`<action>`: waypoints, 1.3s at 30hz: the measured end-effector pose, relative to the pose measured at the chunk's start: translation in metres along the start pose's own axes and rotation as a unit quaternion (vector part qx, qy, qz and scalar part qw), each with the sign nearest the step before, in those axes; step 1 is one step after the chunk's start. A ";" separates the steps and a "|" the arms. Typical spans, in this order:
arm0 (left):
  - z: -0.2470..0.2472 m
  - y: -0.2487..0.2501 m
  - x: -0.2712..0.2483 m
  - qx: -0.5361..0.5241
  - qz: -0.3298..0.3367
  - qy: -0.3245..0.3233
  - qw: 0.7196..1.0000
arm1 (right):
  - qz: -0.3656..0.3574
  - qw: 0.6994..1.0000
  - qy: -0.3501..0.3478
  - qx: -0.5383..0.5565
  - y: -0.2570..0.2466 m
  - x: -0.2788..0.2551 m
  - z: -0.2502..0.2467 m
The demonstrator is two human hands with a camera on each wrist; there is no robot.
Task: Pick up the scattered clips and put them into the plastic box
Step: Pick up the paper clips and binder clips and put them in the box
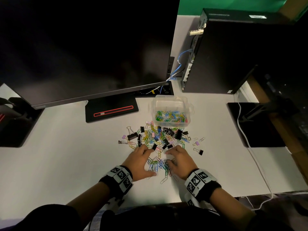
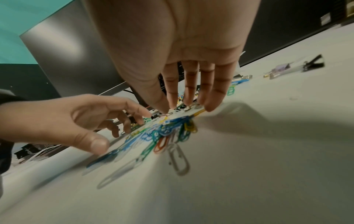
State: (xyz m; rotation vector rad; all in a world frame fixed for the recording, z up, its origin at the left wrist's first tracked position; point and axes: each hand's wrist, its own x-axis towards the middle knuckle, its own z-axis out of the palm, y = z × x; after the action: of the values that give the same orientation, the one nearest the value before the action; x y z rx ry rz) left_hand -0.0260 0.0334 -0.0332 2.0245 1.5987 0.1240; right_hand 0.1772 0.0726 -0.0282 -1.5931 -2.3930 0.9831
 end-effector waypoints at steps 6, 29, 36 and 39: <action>0.001 0.006 -0.002 0.022 0.003 -0.038 0.999 | -0.016 0.999 -0.047 -0.012 0.000 -0.012 0.007; 0.004 0.035 0.009 -0.070 -0.054 -0.056 0.994 | 0.027 0.994 -0.069 0.075 0.002 -0.006 0.007; 0.008 0.033 0.009 -0.059 -0.058 -0.056 0.995 | 0.013 0.997 -0.048 0.067 -0.003 0.000 0.012; 0.010 0.035 0.011 -0.065 -0.063 -0.036 0.995 | -0.003 0.998 -0.052 0.047 -0.004 0.000 0.011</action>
State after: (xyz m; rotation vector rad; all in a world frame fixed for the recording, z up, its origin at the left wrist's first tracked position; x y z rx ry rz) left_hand 0.0113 0.0347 -0.0284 1.8049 1.6248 0.1055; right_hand 0.1696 0.0662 -0.0350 -1.5383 -2.3759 1.1859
